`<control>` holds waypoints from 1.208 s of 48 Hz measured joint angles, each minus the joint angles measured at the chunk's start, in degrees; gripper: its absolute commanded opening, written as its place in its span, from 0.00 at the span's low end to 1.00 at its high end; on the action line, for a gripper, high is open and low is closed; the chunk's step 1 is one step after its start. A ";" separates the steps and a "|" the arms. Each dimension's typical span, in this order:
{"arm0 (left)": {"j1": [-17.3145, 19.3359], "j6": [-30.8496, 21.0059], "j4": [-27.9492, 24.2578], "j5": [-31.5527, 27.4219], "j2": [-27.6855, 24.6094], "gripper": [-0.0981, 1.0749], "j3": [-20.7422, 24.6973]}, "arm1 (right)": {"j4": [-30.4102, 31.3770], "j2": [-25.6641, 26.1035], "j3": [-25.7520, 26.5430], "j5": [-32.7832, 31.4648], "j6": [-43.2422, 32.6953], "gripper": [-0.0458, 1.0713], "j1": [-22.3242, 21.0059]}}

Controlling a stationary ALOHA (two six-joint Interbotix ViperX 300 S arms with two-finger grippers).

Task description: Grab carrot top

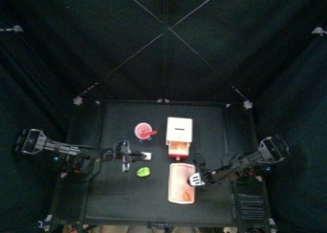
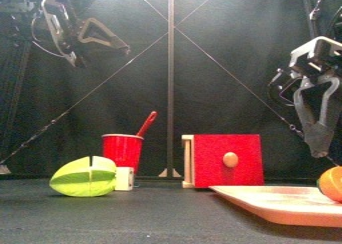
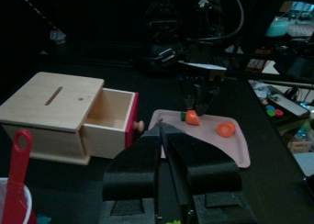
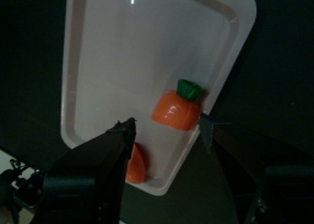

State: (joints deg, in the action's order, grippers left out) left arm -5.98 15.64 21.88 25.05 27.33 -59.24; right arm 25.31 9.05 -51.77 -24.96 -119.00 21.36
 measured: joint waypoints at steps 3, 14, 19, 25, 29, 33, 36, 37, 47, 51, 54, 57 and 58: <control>-0.09 0.00 0.09 0.00 -0.09 0.50 0.00 | 0.09 -0.53 0.18 0.18 0.00 0.84 -0.09; -0.18 0.00 0.62 0.18 -0.26 0.50 0.00 | 0.26 -2.20 0.70 0.18 0.09 0.84 -0.44; -0.09 0.00 0.79 0.35 -0.26 0.50 0.00 | 0.35 -2.64 1.05 0.26 0.09 0.82 -0.44; -0.18 0.00 0.79 0.44 -0.26 0.50 0.00 | 0.79 -2.99 1.76 0.26 0.09 0.80 -0.44; -0.18 0.00 0.79 0.35 -0.26 0.50 0.00 | 1.23 -3.08 2.02 0.26 0.09 0.78 -0.53; -0.09 0.00 0.79 0.44 -0.26 0.50 0.00 | 1.41 -3.16 2.20 0.26 0.09 0.76 -0.53; -0.09 0.00 0.79 0.44 -0.26 0.50 0.00 | 1.41 -3.16 2.20 0.18 0.09 0.76 -0.53; -0.09 0.00 0.88 0.44 -0.26 0.50 0.00 | 1.32 -3.08 2.20 0.26 0.09 0.76 -0.44; -0.18 0.00 0.79 0.44 -0.26 0.50 0.00 | 1.23 -4.13 2.37 0.44 0.09 0.76 -0.79; -0.18 0.00 0.79 0.44 -0.35 0.50 -0.09 | 1.32 -4.75 2.55 0.44 0.09 0.76 -0.97; -0.09 0.00 0.79 0.44 -0.35 0.50 -0.09 | 1.32 -5.19 2.72 0.53 0.09 0.76 -1.05; -0.09 0.00 0.79 0.44 -0.26 0.50 -0.09 | 1.32 -5.36 2.72 0.53 0.09 0.76 -1.14; -0.18 0.00 0.79 0.44 -0.35 0.50 -0.18 | 1.32 -5.45 2.81 0.62 0.09 0.76 -1.14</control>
State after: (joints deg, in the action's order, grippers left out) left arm -6.15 15.64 22.68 25.49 26.98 -59.41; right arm 26.63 3.60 -48.96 -24.35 -118.92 20.21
